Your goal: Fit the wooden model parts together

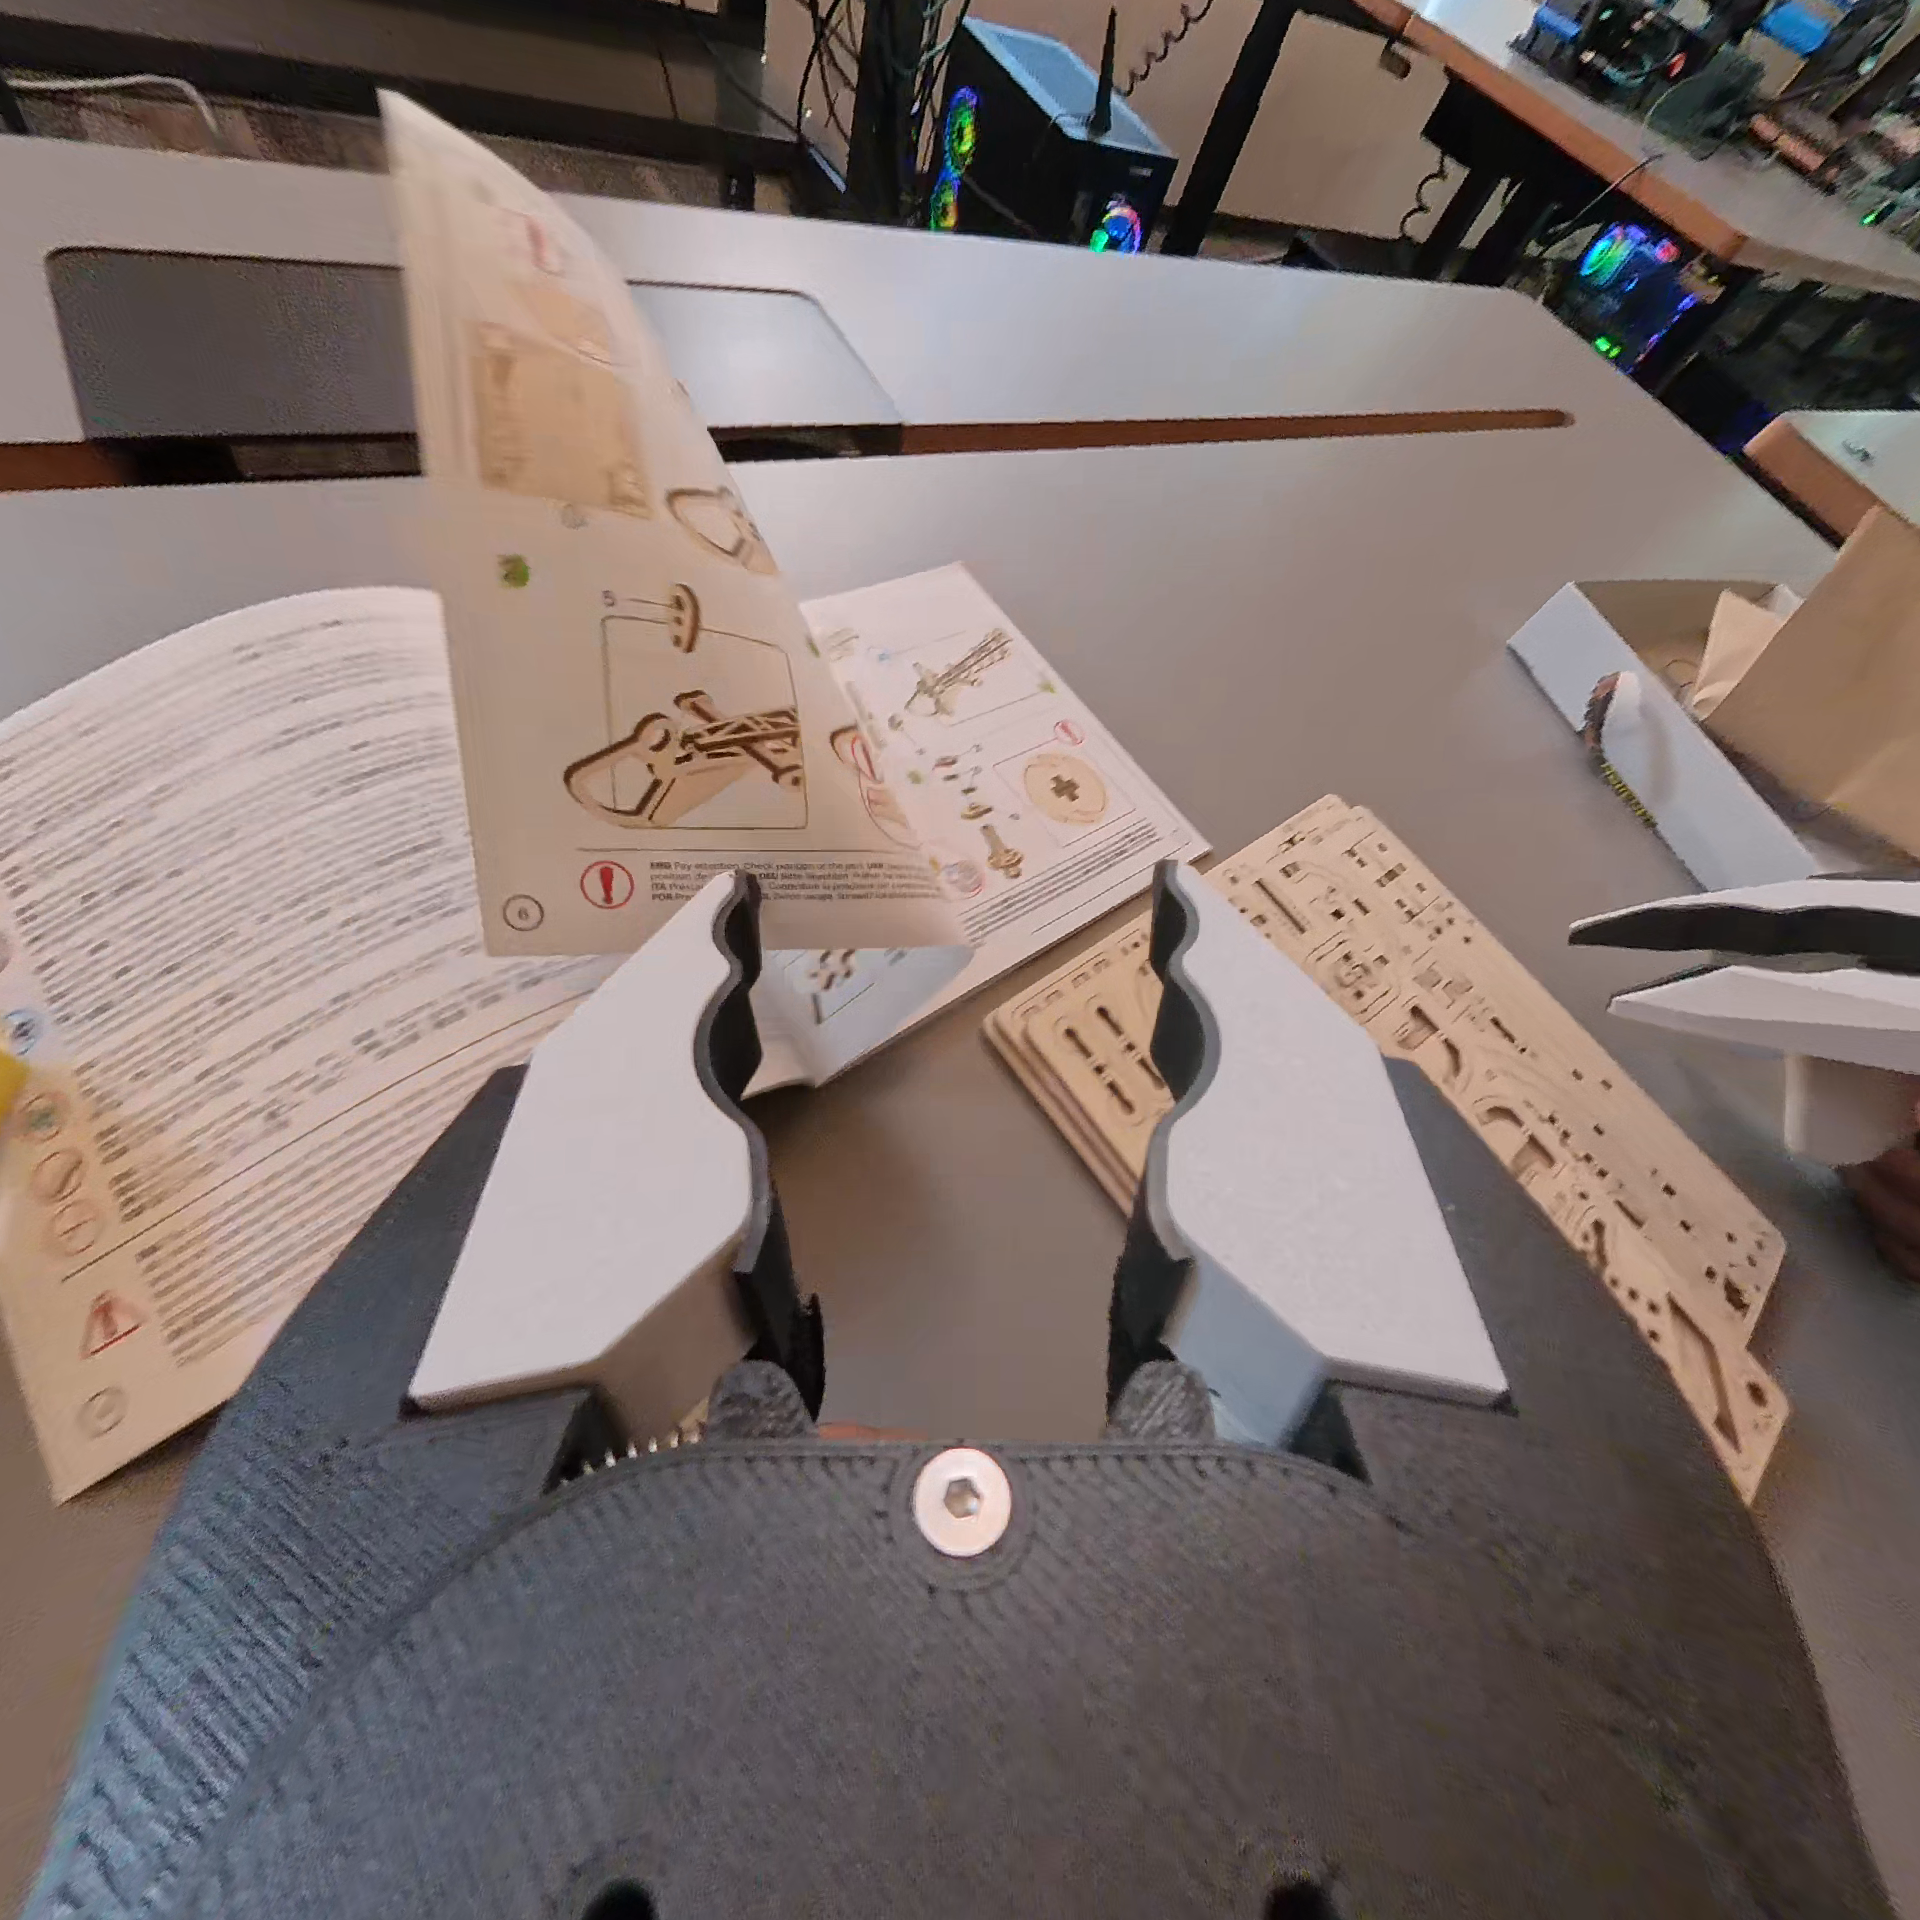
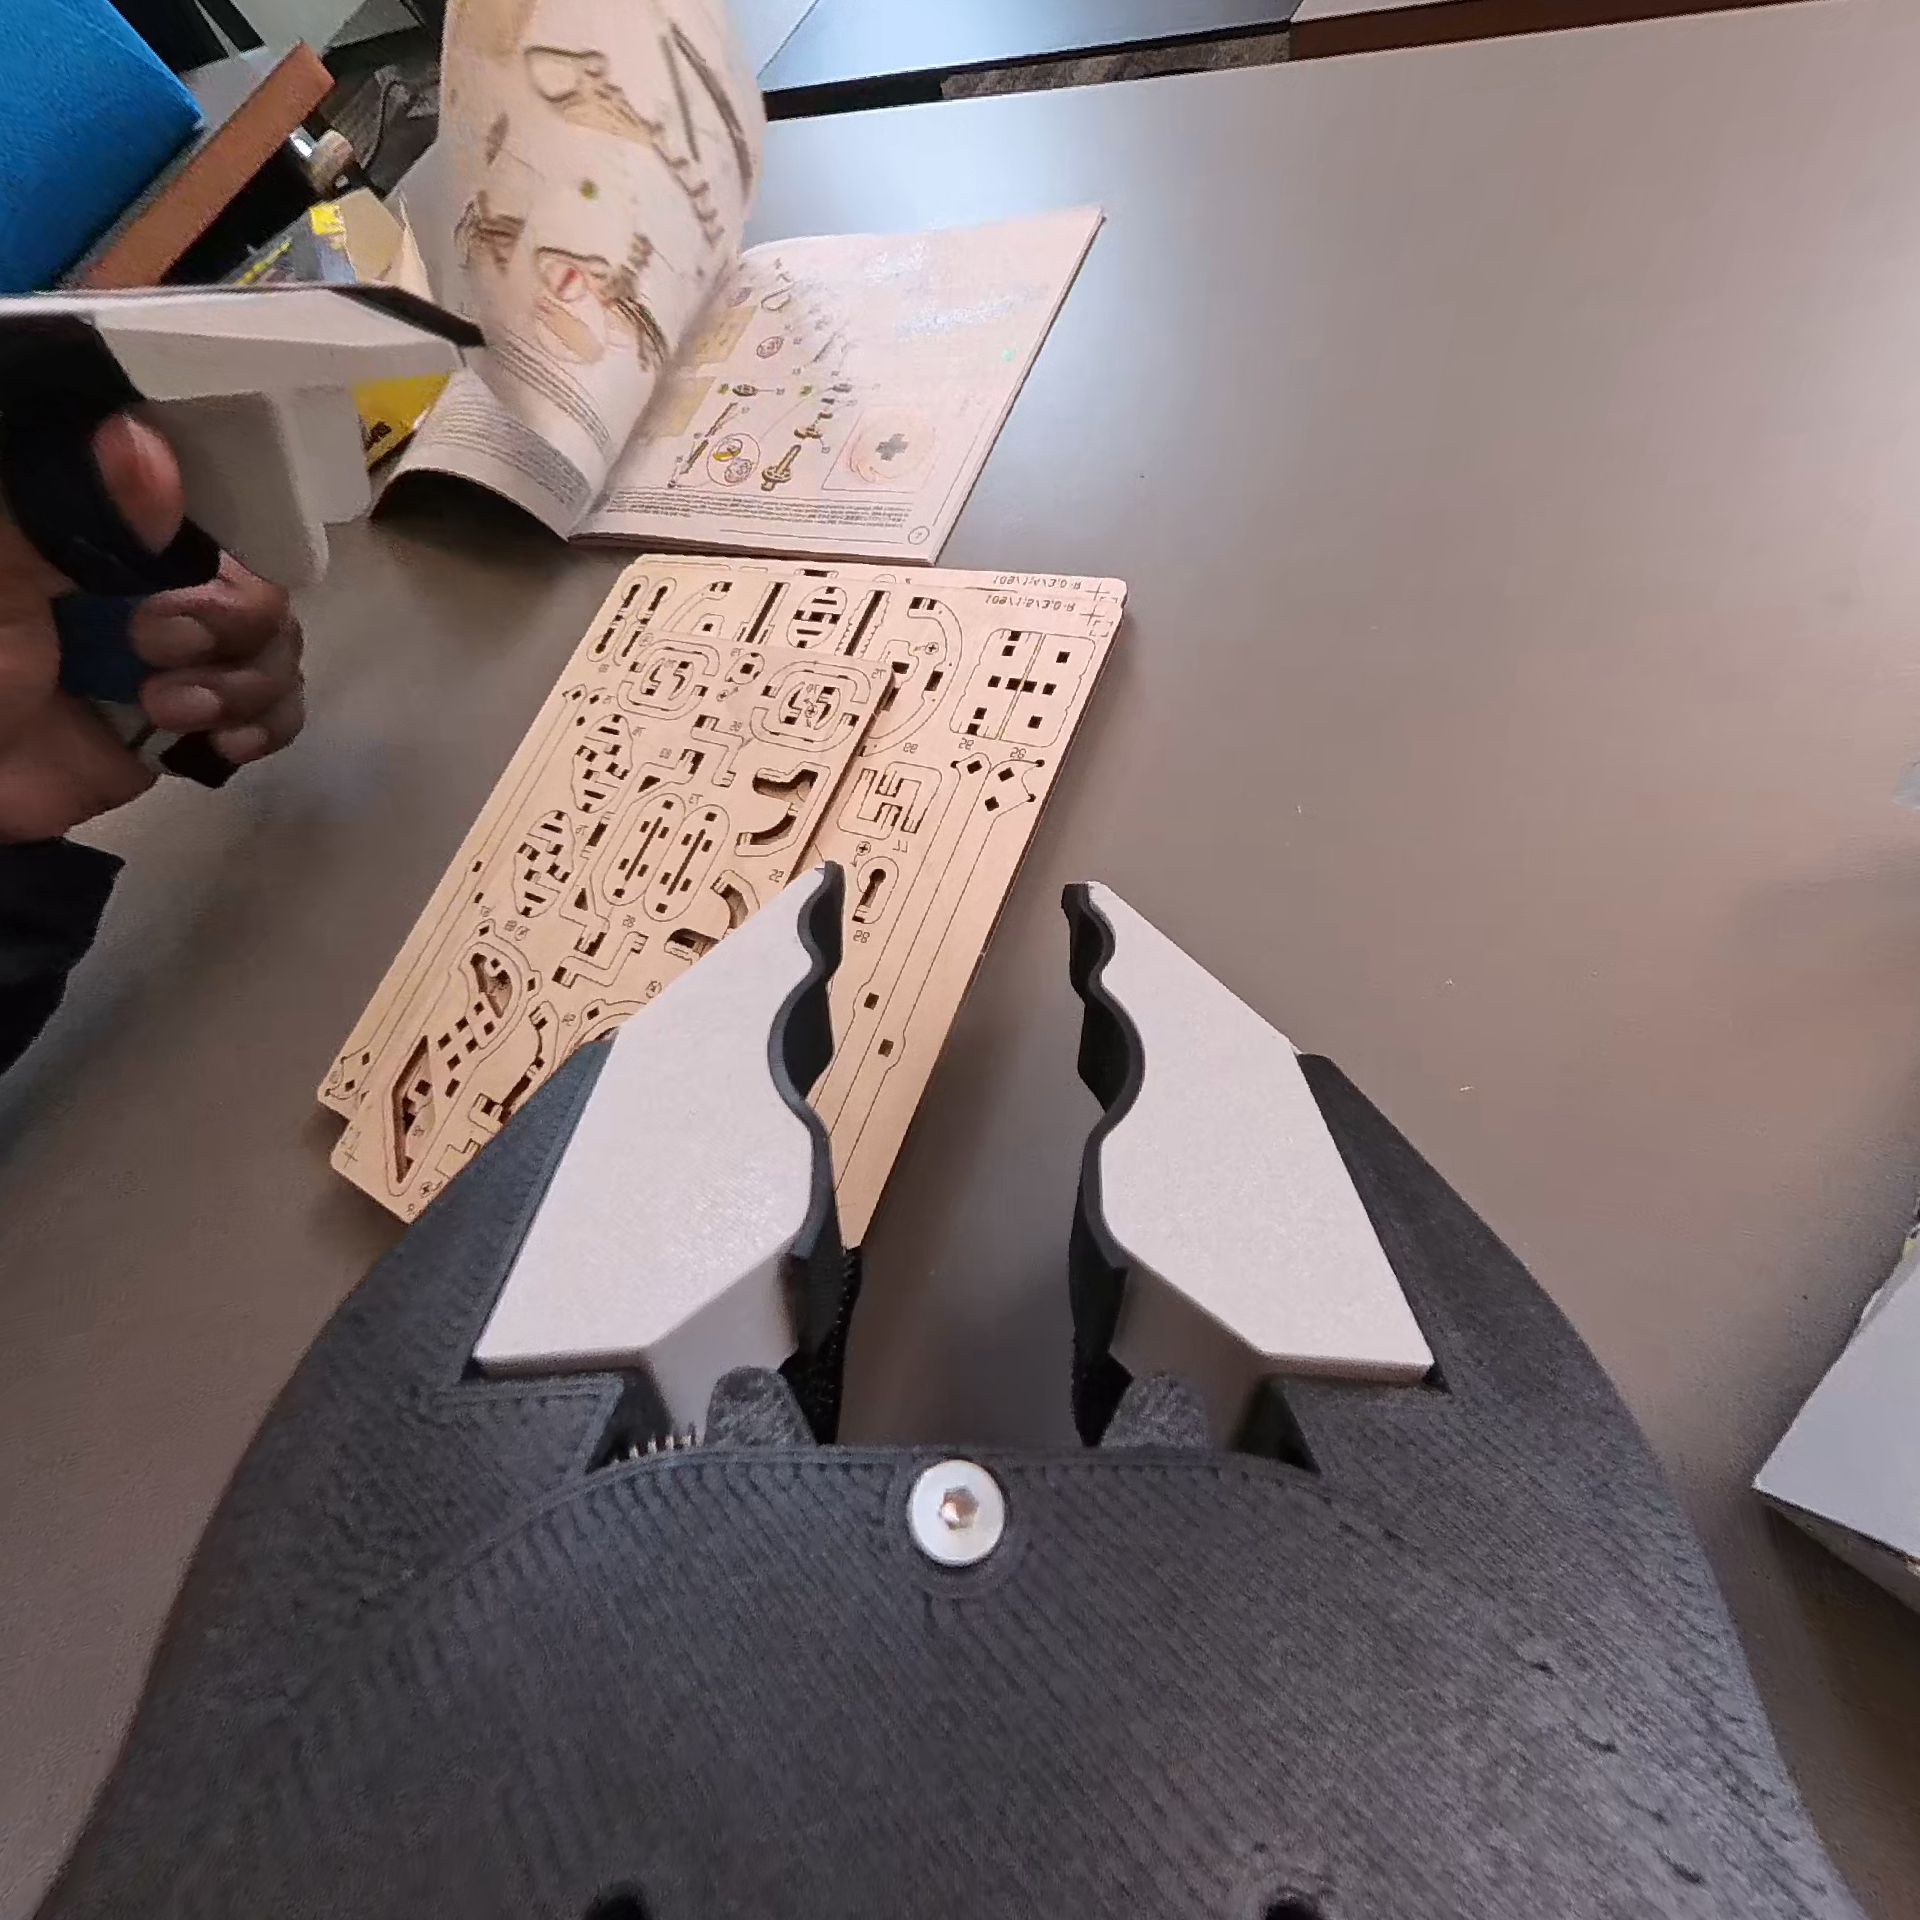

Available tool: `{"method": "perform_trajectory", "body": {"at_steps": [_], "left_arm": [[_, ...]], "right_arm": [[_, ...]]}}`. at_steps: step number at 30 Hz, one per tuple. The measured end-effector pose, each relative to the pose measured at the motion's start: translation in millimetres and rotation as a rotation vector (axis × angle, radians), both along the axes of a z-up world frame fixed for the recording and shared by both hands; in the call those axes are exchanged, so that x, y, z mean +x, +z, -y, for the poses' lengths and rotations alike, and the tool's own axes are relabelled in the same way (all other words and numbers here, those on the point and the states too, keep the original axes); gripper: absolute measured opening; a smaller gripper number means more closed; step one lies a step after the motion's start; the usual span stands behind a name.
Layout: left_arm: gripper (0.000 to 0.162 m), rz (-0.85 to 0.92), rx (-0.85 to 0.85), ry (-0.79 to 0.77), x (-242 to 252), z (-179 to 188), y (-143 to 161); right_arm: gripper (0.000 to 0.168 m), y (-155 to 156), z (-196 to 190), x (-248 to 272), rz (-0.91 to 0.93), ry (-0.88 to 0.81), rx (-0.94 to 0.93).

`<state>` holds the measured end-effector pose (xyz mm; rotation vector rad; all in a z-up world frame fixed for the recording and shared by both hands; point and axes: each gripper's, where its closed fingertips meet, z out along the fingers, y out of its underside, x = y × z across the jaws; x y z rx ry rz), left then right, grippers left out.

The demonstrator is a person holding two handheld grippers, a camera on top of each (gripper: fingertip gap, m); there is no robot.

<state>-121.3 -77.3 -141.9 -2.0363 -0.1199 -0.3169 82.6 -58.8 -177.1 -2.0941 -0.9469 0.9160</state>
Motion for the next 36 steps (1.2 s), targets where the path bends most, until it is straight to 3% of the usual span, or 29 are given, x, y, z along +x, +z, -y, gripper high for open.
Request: {"method": "perform_trajectory", "body": {"at_steps": [9, 17, 27, 36], "left_arm": [[0.074, -0.003, 0.060, -0.041, 35, -20, 7], [0.073, -0.026, 0.022, -0.138, 64, -31, -7], [0.064, -0.049, -0.082, -0.232, 81, -24, -30], [0.065, 0.006, -0.120, -0.215, 75, -15, -34]], "right_arm": [[0.044, 2, 0, 1, -0.019, 0.000, 0.000], [0.044, 4, 0, 1, -0.043, 0.000, -0.011], [0.043, 6, 0, 2, -0.065, 0.004, -0.029], [0.043, 6, 0, 2, -0.065, 0.003, -0.029]]}}
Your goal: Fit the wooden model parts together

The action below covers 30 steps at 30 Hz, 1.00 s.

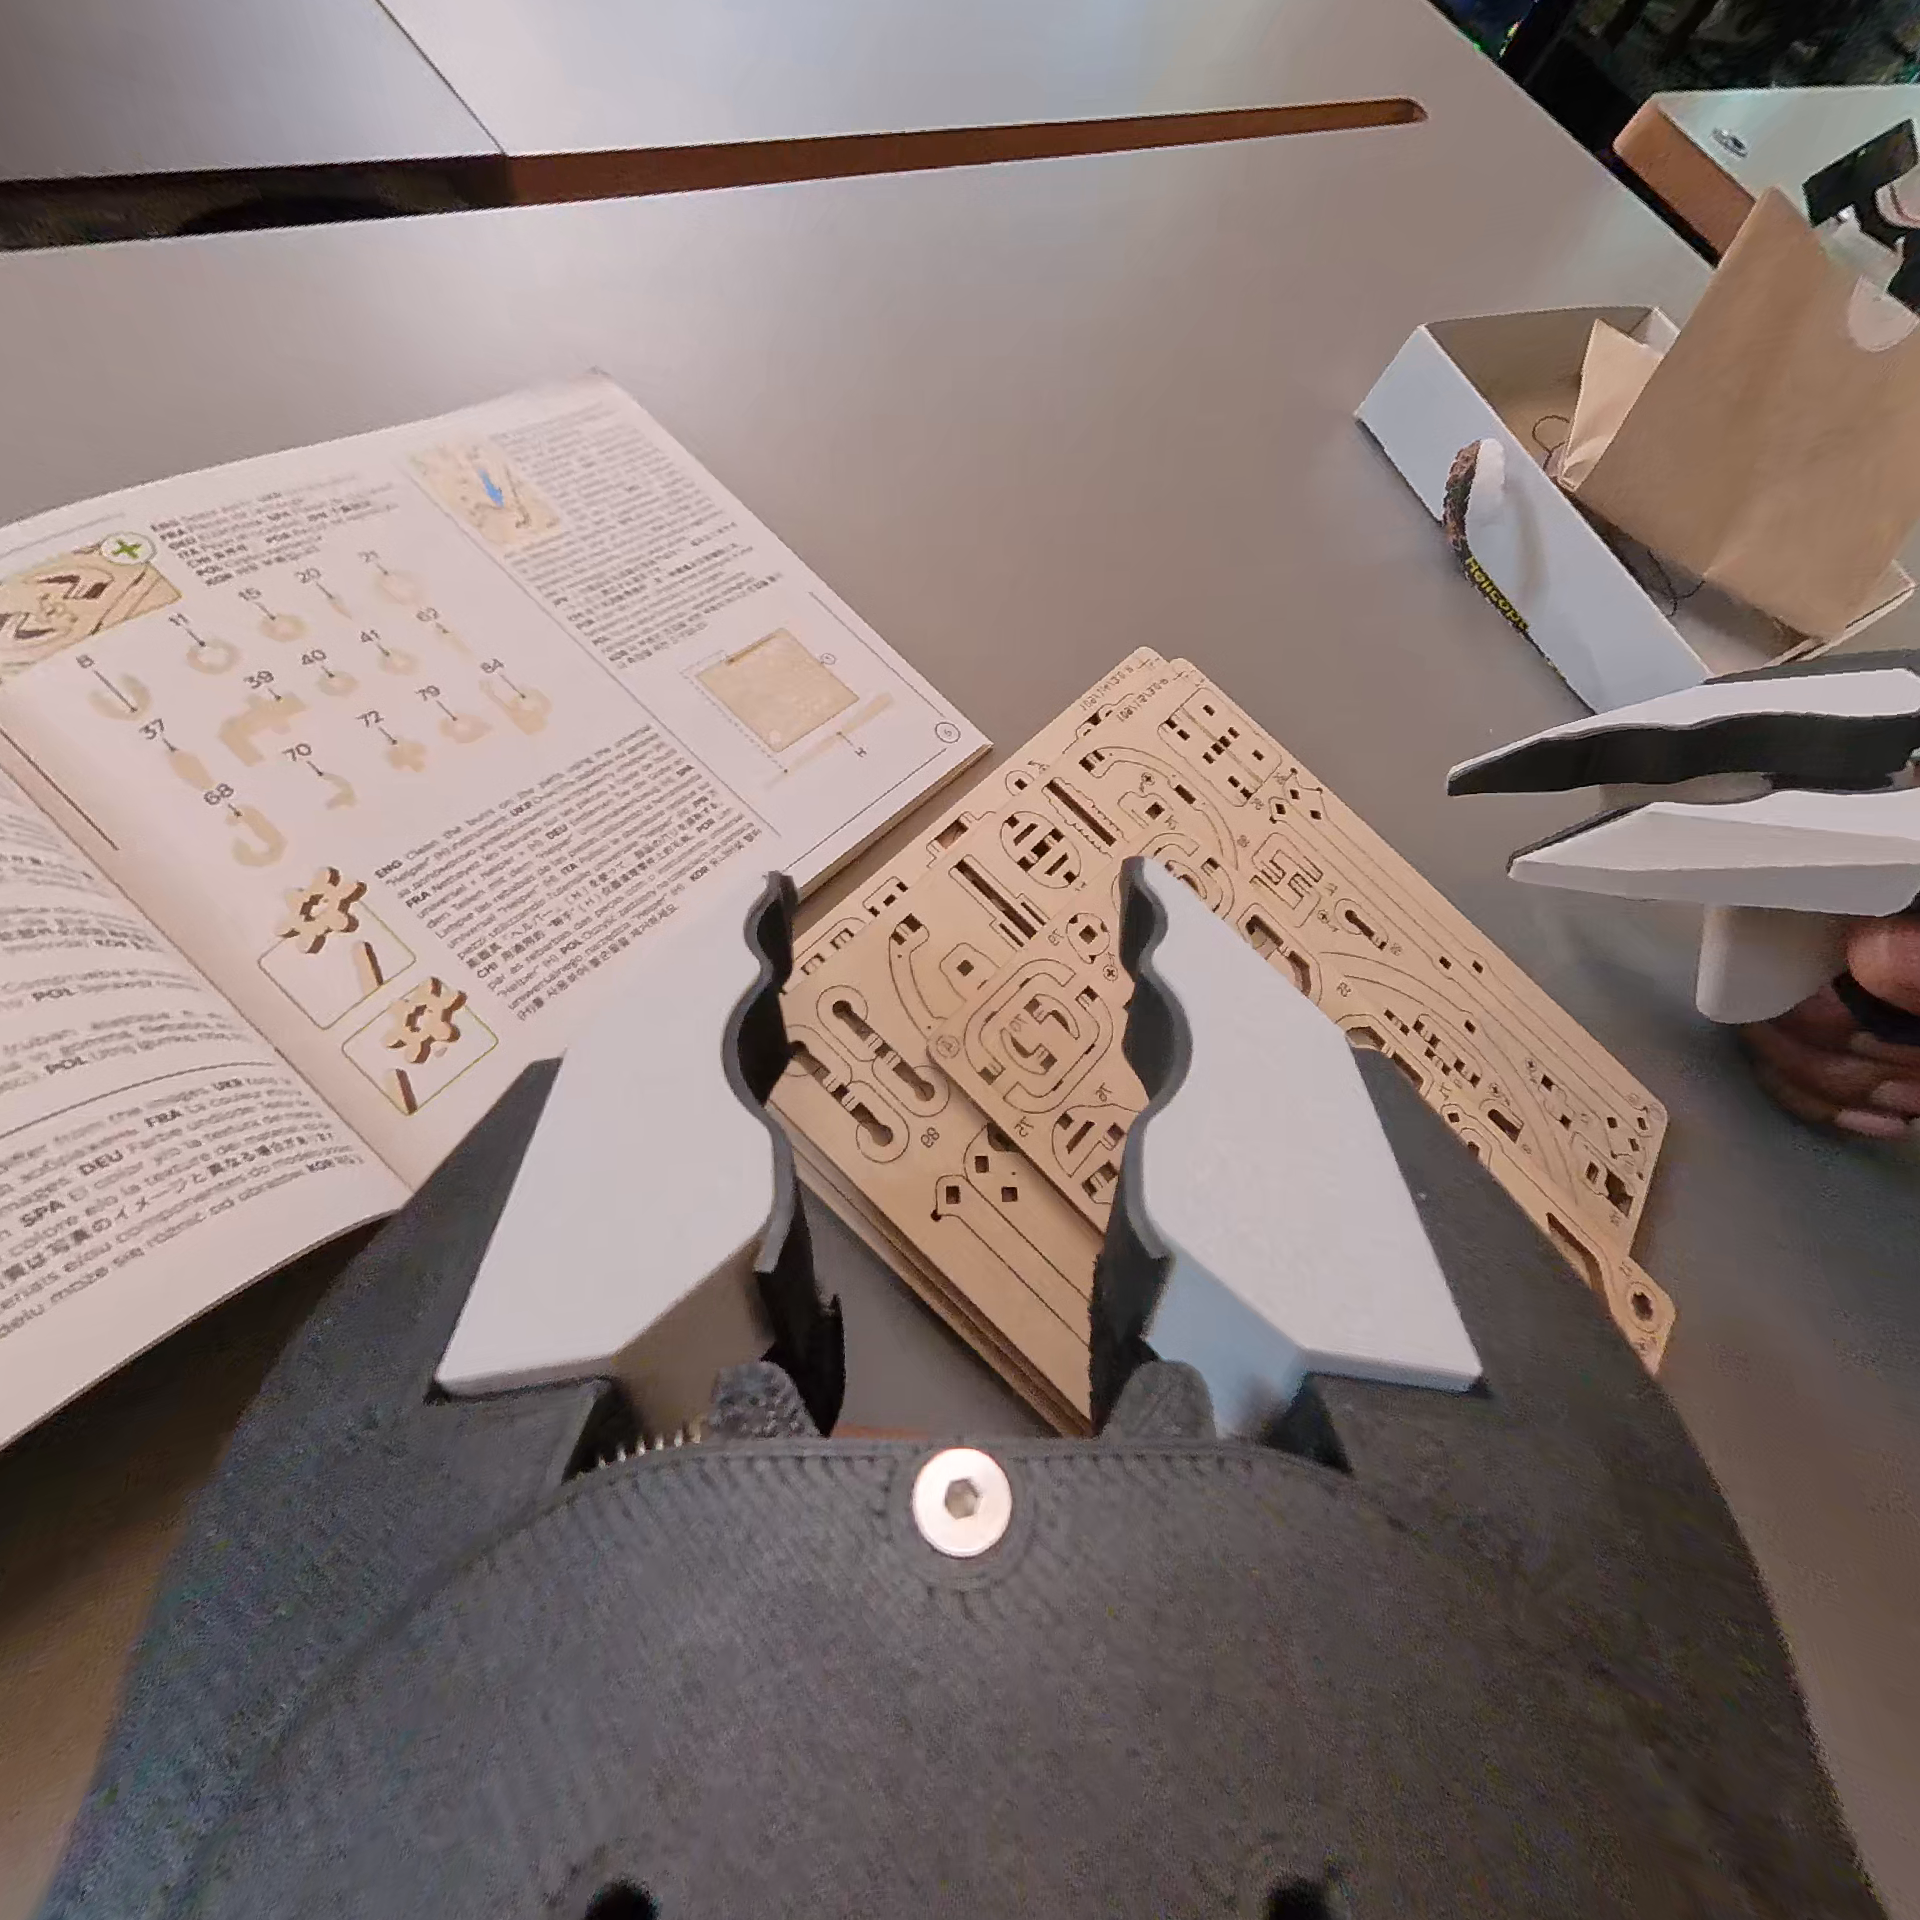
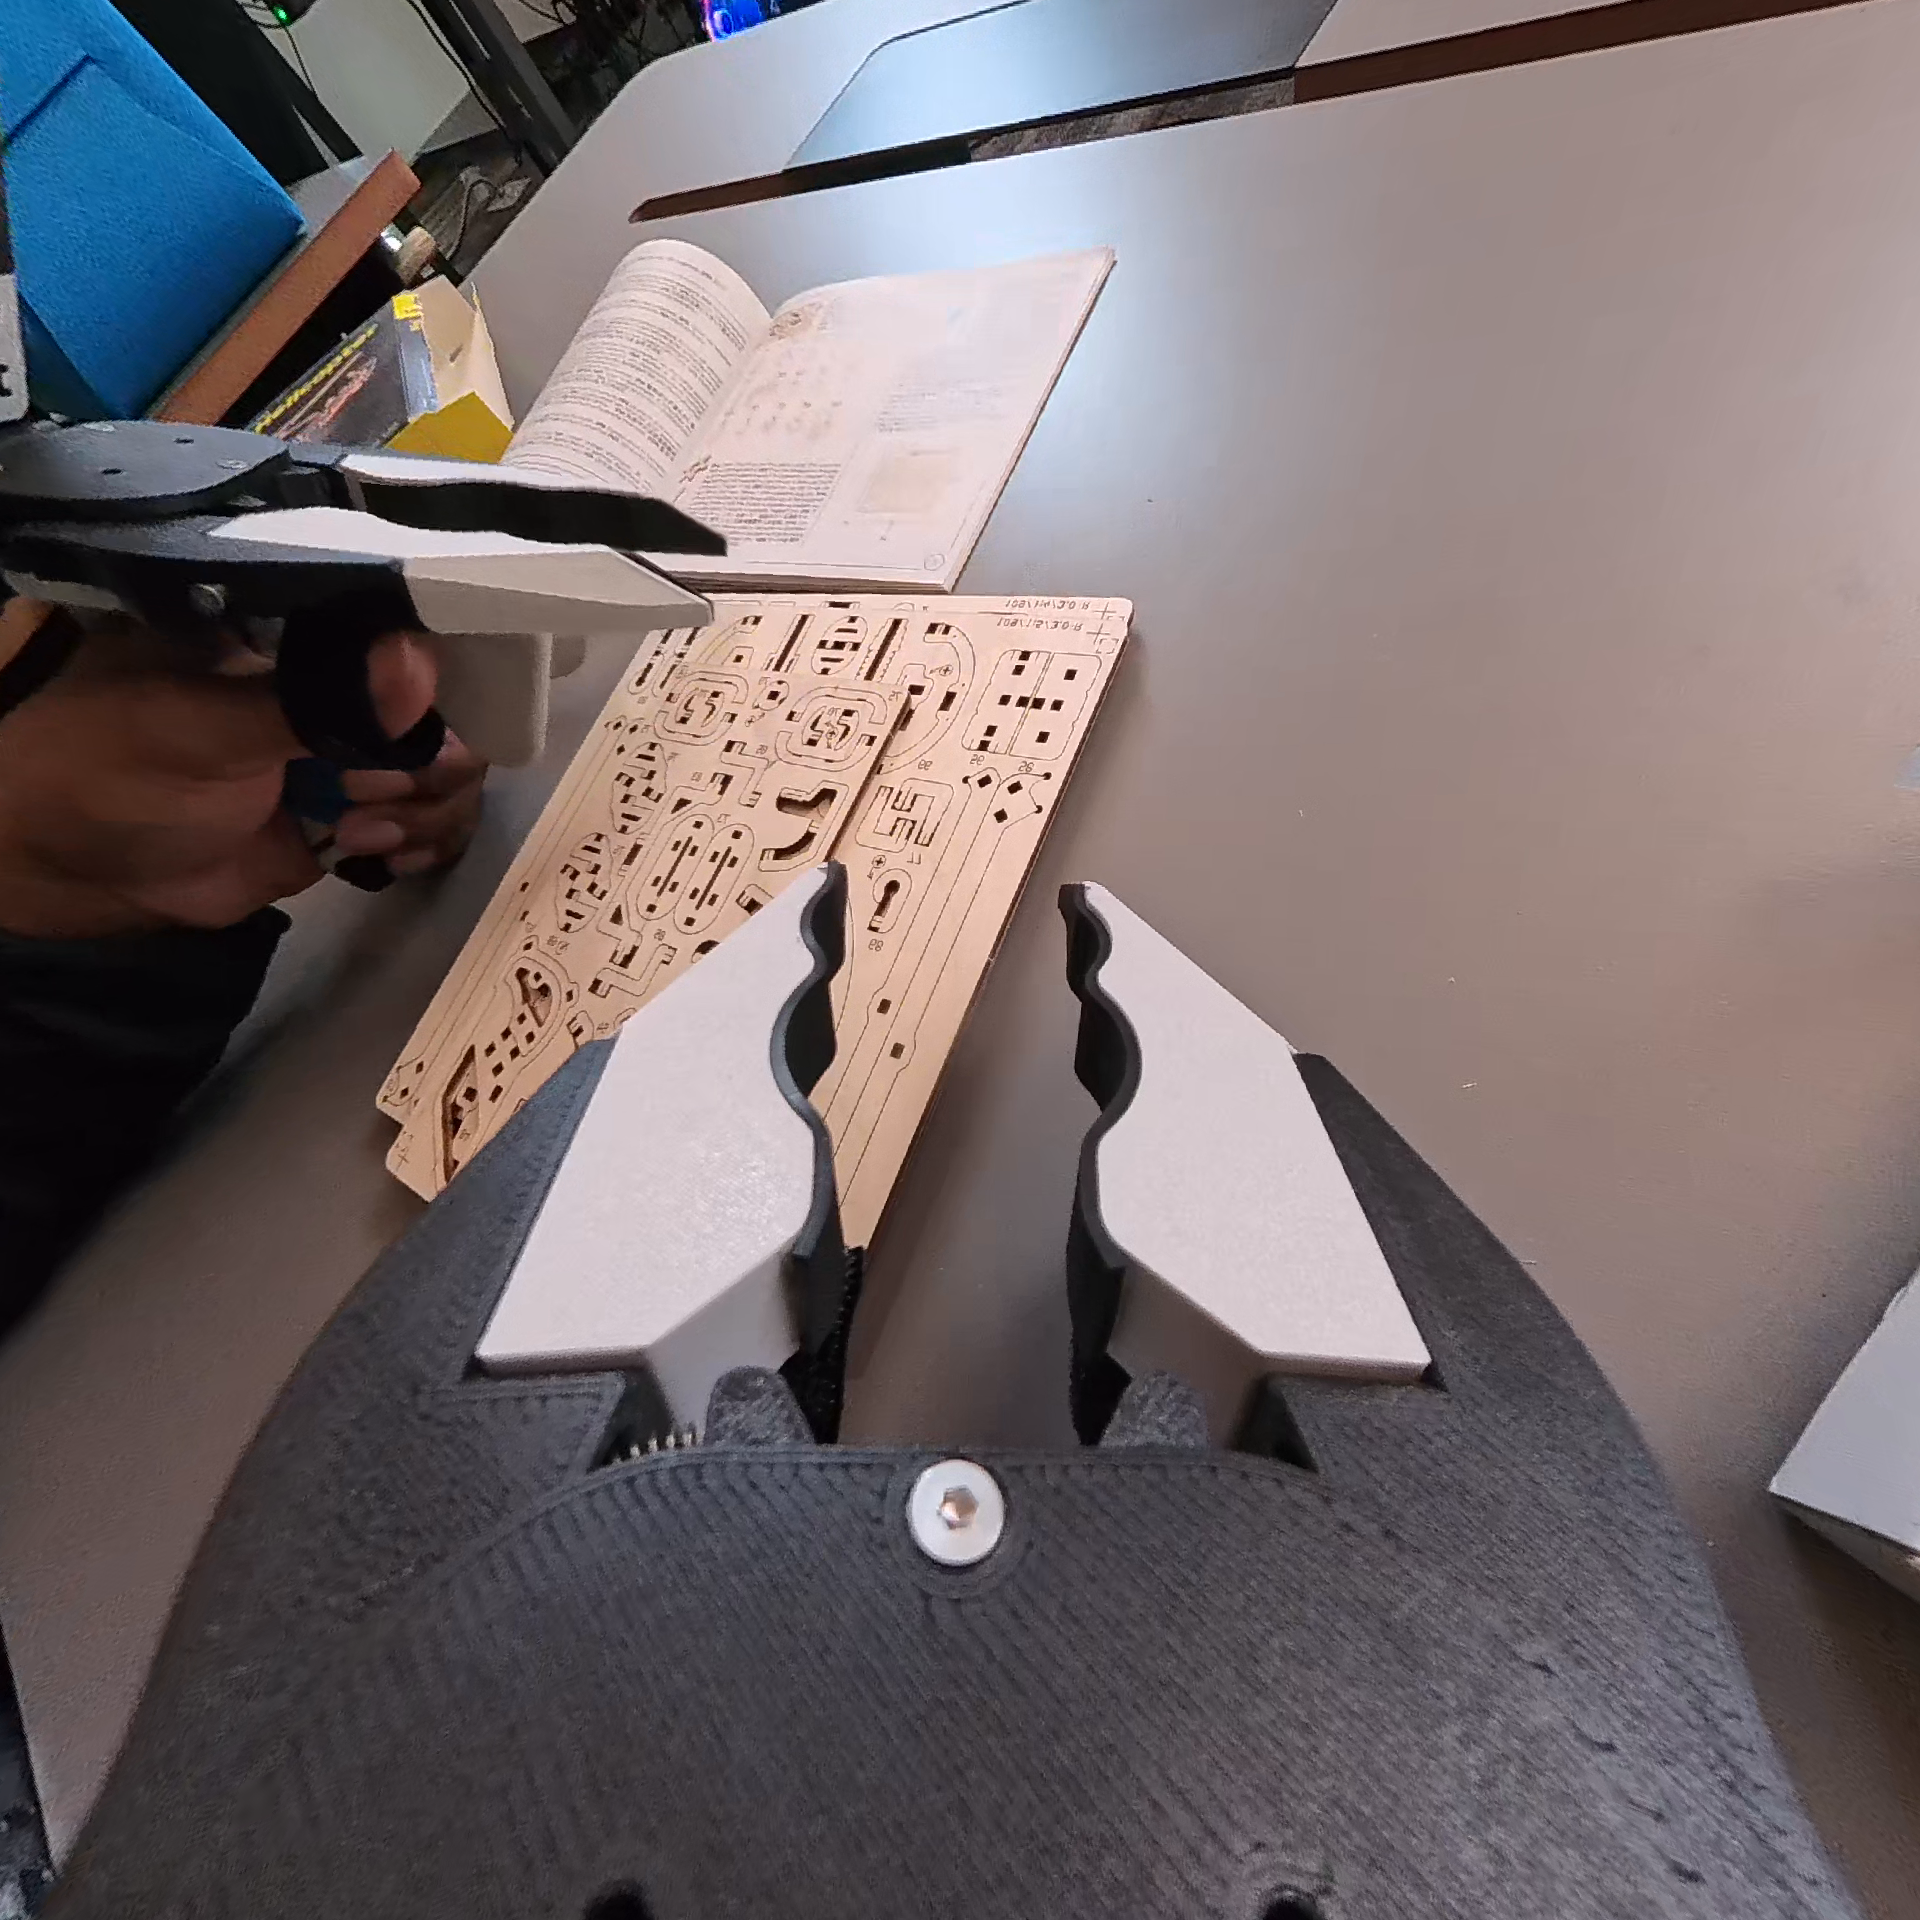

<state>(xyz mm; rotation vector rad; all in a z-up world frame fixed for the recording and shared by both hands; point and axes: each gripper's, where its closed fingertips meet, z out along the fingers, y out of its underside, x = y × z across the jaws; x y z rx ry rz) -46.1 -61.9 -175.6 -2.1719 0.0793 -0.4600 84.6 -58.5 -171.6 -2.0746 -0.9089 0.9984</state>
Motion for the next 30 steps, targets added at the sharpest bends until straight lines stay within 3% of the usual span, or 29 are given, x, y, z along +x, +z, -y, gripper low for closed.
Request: {"method": "perform_trajectory", "body": {"at_steps": [7, 17, 30], "left_arm": [[0.066, 0.088, 0.053, 0.017, -15, 10, 11], [0.066, 0.329, 0.250, 0.175, -87, 25, 51], [0.066, 0.320, 0.236, 0.195, -94, 25, 44]], "right_arm": [[0.043, 0, 0, 1, -0.004, -0.004, -0.002], [0.043, -1, 0, 0, 0.005, 0.001, 0.001], [0.043, 0, -1, 1, -0.013, -0.003, -0.009]]}}
